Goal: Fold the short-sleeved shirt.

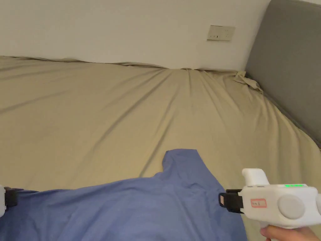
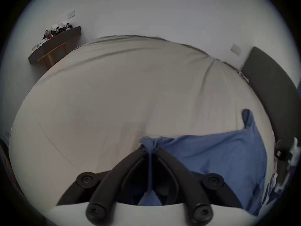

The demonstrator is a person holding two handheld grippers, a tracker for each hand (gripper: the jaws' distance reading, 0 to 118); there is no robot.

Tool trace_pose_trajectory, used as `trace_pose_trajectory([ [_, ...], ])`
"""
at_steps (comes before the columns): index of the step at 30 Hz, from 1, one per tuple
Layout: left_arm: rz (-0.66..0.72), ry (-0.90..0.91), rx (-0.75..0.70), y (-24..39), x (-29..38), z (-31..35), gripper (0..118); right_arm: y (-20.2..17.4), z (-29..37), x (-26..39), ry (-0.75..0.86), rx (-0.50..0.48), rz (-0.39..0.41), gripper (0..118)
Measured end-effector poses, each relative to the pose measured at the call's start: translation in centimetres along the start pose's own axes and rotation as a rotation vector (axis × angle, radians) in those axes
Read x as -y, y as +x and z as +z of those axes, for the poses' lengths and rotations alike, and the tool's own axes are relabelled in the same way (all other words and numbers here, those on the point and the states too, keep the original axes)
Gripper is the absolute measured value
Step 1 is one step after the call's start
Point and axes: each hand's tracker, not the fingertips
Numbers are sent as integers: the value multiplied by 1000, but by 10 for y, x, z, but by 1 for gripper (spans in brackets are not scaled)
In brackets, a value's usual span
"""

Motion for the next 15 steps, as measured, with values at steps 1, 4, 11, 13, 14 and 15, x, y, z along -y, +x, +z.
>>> trace_pose_trajectory([
  [1, 1, 4, 10, 1, 0, 7, 0, 7, -17, -15, -42, 9, -18, 118],
  [4, 3, 8, 22, -1, -7, 13, 0, 13, -51, -49, -18, 79, -65, 117],
  [11, 14, -11, 17, -4, -9, 2, 0, 8, -116, -51, -208, 235, 34, 96],
  [13, 10, -20, 12, -3, -8, -2, 1, 5, -123, -44, -251, 251, 58, 89],
  [14, 4, -25, 8, -3, -5, -4, 0, 2, -124, -41, -244, 246, 51, 81],
  [15, 3, -31, 4, -2, -5, -5, 0, -1, -119, -43, -214, 265, 32, 73],
])
